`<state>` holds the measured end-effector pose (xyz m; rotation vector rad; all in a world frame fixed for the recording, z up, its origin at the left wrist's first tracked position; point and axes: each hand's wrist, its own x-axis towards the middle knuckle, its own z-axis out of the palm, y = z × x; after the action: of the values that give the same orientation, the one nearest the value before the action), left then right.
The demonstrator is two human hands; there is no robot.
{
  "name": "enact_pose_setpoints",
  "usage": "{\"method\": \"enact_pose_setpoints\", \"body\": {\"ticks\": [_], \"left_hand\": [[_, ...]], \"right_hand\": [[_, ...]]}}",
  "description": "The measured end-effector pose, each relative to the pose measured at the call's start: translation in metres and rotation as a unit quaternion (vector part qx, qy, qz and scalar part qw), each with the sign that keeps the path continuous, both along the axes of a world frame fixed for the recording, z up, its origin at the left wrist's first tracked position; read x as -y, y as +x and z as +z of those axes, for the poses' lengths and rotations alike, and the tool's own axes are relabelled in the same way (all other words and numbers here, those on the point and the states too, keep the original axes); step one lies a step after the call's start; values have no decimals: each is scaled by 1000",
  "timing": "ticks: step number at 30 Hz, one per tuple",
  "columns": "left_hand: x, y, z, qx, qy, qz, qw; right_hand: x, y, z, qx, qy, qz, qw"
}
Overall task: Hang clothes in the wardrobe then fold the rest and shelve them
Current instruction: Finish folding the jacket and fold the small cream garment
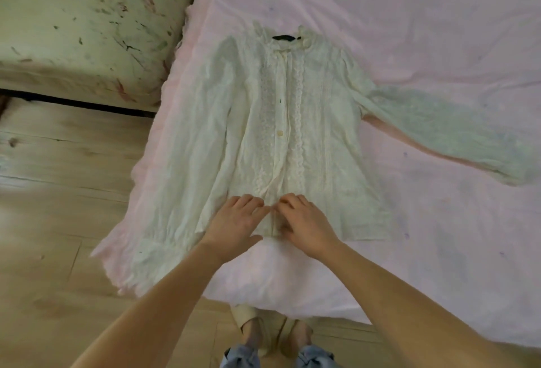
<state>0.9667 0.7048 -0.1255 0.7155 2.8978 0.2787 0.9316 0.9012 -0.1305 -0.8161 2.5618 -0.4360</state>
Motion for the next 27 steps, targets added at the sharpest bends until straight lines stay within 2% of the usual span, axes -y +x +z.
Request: {"method": "enact_pose_setpoints", "body": {"ticks": [3, 5, 6, 7, 9, 11, 12, 13, 15, 16, 18, 21, 23, 24, 25, 27], "left_hand": [[-14, -8, -2, 19, -1, 14, 1000], [-13, -13, 1, 89, 54, 89, 991], [-10, -14, 3, 129, 111, 147, 974], [-6, -14, 6, 162, 185, 208, 947], [6, -15, 11, 219, 320, 313, 867], [14, -14, 17, 249, 395, 386, 796], [14, -12, 21, 258, 418, 395, 776], [12, -11, 25, 273, 431, 377, 773], [2, -6, 31, 322, 405, 281, 808], [-2, -2, 32, 333, 367, 238, 835], [1, 8, 27, 282, 310, 210, 883], [25, 20, 11, 153, 189, 260, 935], [44, 21, 7, 150, 61, 305, 939], [54, 20, 8, 148, 16, 329, 932], [63, 19, 9, 137, -9, 349, 927], [74, 15, 11, 121, -8, 369, 922]], "right_hand": [[1, -5, 0, 44, -31, -71, 996], [2, -7, 2, 93, -59, -154, 982], [3, -8, 4, 115, -79, -196, 971], [4, -9, 6, 137, -94, -228, 959], [7, -9, 13, 178, -99, -256, 945], [12, -9, 18, 231, -97, -283, 926], [16, -10, 23, 273, -114, -321, 900], [20, -12, 27, 317, -148, -367, 862], [23, -15, 33, 377, -195, -436, 793], [23, -16, 34, 383, -197, -446, 785], [21, -14, 31, 352, -183, -454, 798], [18, -7, 22, 276, -149, -488, 814], [21, -1, 17, 204, -111, -471, 851], [24, 3, 16, 143, -76, -434, 886], [28, 7, 15, 71, -35, -378, 922], [33, 15, 14, -34, 8, -263, 964]]}}
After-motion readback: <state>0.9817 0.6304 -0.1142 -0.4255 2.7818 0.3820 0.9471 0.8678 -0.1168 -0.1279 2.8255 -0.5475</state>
